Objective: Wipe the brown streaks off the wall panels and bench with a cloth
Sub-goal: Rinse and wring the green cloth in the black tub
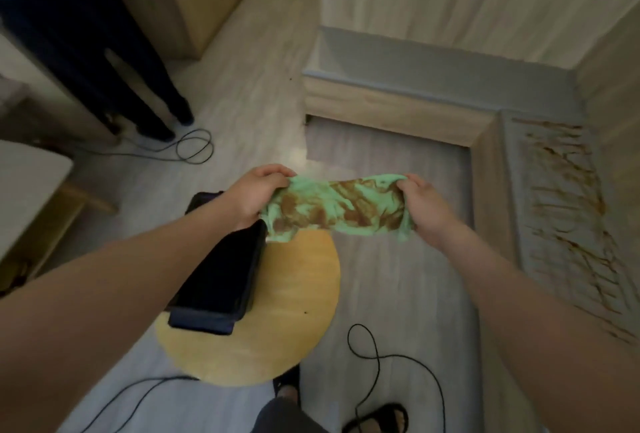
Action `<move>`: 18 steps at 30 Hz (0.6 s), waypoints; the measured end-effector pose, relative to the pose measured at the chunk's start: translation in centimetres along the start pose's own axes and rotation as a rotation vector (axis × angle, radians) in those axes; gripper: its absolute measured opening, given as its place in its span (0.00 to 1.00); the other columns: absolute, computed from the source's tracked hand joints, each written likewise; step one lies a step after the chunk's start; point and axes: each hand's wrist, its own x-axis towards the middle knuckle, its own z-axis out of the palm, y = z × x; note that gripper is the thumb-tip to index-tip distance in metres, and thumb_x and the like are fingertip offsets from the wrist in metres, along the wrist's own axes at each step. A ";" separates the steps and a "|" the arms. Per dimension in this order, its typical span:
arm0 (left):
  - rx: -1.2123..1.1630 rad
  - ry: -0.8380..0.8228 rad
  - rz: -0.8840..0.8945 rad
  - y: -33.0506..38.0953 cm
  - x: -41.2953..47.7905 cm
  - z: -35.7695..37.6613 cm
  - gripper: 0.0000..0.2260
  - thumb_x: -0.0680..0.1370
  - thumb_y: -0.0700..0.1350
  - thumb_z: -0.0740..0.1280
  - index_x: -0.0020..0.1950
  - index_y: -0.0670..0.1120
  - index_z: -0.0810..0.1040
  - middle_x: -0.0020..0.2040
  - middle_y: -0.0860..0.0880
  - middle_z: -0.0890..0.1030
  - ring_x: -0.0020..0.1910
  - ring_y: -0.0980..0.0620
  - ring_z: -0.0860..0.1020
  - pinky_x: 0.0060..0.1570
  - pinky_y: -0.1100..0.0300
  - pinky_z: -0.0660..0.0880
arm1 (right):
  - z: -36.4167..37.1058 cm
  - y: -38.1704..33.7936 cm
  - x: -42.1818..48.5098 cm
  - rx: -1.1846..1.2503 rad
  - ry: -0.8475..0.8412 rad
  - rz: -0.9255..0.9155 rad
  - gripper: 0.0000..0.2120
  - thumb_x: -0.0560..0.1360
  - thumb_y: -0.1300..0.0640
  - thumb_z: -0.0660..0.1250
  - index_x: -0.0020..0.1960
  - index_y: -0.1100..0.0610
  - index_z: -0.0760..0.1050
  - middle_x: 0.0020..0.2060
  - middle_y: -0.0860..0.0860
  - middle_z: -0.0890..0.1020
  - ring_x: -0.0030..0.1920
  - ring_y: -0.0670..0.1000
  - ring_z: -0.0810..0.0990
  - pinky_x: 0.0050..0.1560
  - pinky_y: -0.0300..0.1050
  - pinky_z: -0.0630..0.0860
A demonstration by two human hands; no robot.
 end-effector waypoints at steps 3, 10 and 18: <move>-0.427 0.007 -0.088 -3.2 -0.8 -4.8 0.10 0.82 0.40 0.59 0.54 0.45 0.81 0.51 0.42 0.83 0.47 0.44 0.84 0.48 0.52 0.81 | 7.2 0.4 1.4 0.158 -0.079 0.111 0.09 0.82 0.54 0.62 0.58 0.57 0.76 0.51 0.60 0.84 0.47 0.56 0.85 0.40 0.51 0.82; -0.038 0.102 -0.234 -12.6 0.1 -15.5 0.20 0.81 0.34 0.60 0.64 0.56 0.77 0.63 0.39 0.78 0.56 0.35 0.82 0.55 0.37 0.81 | 22.6 1.2 3.8 -0.176 -0.252 0.078 0.15 0.76 0.57 0.61 0.61 0.47 0.69 0.45 0.57 0.78 0.38 0.56 0.78 0.35 0.47 0.74; 0.635 0.007 -0.394 -19.9 2.3 -19.1 0.12 0.84 0.41 0.61 0.65 0.46 0.79 0.59 0.40 0.80 0.35 0.55 0.72 0.33 0.66 0.69 | 34.3 4.3 6.6 -0.728 -0.625 -0.106 0.10 0.85 0.57 0.57 0.62 0.50 0.74 0.31 0.49 0.76 0.26 0.46 0.72 0.31 0.41 0.67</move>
